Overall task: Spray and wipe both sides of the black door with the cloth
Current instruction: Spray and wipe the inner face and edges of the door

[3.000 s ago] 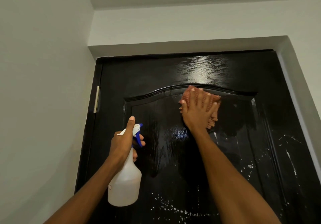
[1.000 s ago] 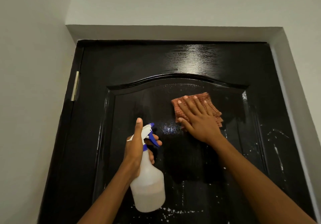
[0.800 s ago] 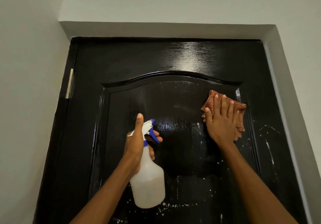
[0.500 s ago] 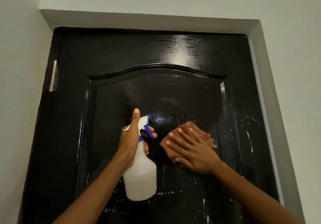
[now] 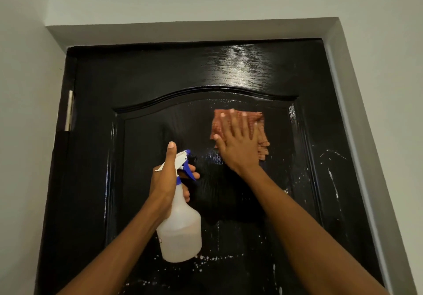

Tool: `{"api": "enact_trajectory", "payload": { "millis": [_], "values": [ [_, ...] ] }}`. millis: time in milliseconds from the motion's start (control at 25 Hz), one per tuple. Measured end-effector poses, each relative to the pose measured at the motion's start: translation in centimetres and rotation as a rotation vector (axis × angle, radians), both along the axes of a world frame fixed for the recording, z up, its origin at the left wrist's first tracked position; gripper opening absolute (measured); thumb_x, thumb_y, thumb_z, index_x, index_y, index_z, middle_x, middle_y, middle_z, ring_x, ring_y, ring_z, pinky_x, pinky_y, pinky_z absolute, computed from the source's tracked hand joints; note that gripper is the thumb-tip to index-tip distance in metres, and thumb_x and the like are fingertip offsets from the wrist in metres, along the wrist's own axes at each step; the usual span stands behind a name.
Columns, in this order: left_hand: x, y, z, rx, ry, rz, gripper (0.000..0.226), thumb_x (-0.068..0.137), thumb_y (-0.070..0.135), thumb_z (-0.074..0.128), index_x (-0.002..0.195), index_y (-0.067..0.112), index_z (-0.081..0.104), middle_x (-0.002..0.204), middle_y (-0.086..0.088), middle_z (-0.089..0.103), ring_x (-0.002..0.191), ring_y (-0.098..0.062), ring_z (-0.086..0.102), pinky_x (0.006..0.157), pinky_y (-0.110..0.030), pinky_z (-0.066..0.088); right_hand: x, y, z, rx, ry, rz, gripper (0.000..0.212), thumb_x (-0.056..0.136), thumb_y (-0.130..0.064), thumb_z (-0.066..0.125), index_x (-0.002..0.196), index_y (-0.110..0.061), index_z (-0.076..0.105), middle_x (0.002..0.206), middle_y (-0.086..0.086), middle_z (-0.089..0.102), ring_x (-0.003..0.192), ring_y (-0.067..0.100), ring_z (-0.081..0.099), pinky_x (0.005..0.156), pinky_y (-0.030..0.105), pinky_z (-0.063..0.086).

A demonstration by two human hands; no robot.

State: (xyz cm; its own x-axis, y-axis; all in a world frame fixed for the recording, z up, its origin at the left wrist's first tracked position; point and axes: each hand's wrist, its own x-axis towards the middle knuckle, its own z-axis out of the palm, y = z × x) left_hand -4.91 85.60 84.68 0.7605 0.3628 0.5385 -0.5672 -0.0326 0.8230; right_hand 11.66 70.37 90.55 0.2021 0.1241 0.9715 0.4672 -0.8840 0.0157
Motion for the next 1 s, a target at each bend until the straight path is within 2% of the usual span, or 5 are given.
{"api": "enact_trajectory", "payload": {
  "millis": [120,200,400,720,1000],
  "values": [
    [-0.5,0.1,-0.1,-0.027,0.002,-0.03,0.082,0.086,0.078,0.037,0.077,0.002,0.066,0.062,-0.017,0.065,0.039,-0.021,0.051,0.043,-0.026,0.046,-0.3,0.6,-3.8,-0.576,-0.143,-0.002,0.065,0.106,-0.061,0.019,0.163,-0.036,-0.001,0.171,-0.003,-0.01,0.157,0.027,-0.013,0.125,0.057,-0.007],
    [-0.4,-0.4,-0.2,-0.016,0.01,-0.039,0.082,0.085,0.079,0.037,0.075,0.003,0.066,0.064,-0.02,0.064,0.042,-0.023,0.052,0.044,-0.027,0.047,0.6,-2.3,-5.8,-0.682,-0.191,-0.013,0.064,0.107,-0.061,0.02,0.163,-0.037,0.001,0.171,-0.004,-0.005,0.157,0.024,-0.012,0.126,0.05,-0.012],
    [1.3,-3.3,-0.2,0.058,0.049,-0.093,0.09,0.086,0.079,0.033,0.093,-0.004,0.07,0.086,-0.02,0.075,0.049,-0.024,0.052,0.045,-0.027,0.044,2.4,-12.9,-6.2,-0.27,-0.057,-0.106,0.064,0.105,-0.062,0.015,0.163,-0.037,0.004,0.172,-0.005,0.002,0.159,0.022,-0.002,0.125,0.055,0.012],
    [3.7,-8.9,2.6,0.128,-0.03,-0.151,0.089,0.088,0.076,0.034,0.091,-0.005,0.071,0.084,-0.02,0.075,0.043,-0.023,0.054,0.04,-0.025,0.045,3.3,-17.0,3.5,0.219,0.197,-0.038,0.068,0.104,-0.064,0.009,0.159,-0.035,-0.016,0.168,-0.008,-0.023,0.153,0.021,-0.025,0.122,0.057,-0.016],
    [4.6,-12.1,-1.4,0.128,0.053,-0.19,0.087,0.089,0.076,0.035,0.092,-0.004,0.071,0.084,-0.019,0.075,0.038,-0.019,0.055,0.039,-0.026,0.045,2.7,-18.2,-15.3,0.199,0.217,-0.055,0.067,0.104,-0.062,0.007,0.16,-0.034,-0.017,0.167,-0.01,-0.028,0.154,0.016,-0.024,0.125,0.052,-0.01]
  ]
}}
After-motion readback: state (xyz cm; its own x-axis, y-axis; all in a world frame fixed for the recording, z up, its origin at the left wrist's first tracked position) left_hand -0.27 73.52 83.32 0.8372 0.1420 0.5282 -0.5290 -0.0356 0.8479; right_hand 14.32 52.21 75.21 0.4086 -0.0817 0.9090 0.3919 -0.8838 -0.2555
